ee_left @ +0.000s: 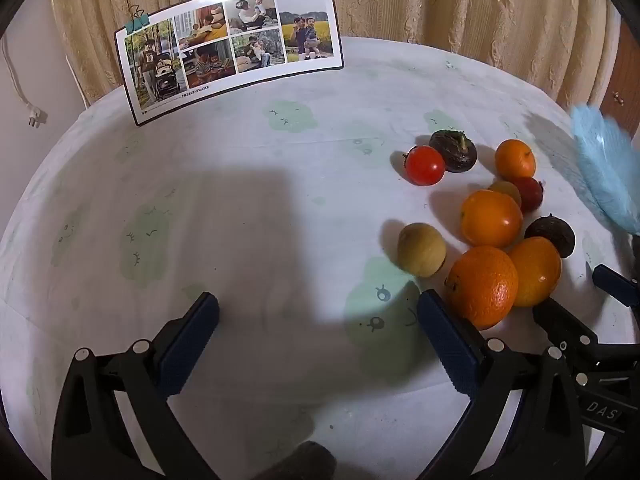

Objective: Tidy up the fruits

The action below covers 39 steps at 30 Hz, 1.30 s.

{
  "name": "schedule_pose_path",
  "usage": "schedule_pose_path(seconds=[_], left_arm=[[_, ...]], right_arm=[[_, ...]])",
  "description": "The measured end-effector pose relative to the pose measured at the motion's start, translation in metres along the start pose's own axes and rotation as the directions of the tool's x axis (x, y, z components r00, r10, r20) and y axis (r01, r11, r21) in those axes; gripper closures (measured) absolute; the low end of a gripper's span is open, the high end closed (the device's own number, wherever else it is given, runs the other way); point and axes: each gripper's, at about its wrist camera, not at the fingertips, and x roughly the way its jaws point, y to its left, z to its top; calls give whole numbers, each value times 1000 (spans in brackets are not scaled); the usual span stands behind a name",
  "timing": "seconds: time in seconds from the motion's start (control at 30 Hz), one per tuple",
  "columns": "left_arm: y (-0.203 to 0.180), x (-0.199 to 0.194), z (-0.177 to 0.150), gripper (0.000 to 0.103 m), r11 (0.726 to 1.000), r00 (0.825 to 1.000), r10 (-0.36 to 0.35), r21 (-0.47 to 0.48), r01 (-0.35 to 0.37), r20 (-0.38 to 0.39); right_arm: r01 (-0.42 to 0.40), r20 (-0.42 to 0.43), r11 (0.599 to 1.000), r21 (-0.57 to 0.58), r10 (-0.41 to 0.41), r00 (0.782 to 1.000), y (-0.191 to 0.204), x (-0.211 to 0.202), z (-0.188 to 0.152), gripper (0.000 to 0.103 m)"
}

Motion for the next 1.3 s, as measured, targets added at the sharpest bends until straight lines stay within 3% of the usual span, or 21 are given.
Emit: schedule_pose_path(seconds=[0.63,0.9,1.3], left_arm=[[1,-3,-7,5,1000,1000,-10,11,10,-3],[-3,-6,-10,5,999,1000,-29,41,29,-4],[-11,-12,-17,5,994,998,-67,90,68,-8]], right_arm=[[0,-7,1000,-2,0,1000,1,0,1,2],[-98,-44,987,-125,94,995,-6,-6,-8,2],[-64,-29,994,-86,61,998,-16,-10,-13,3]])
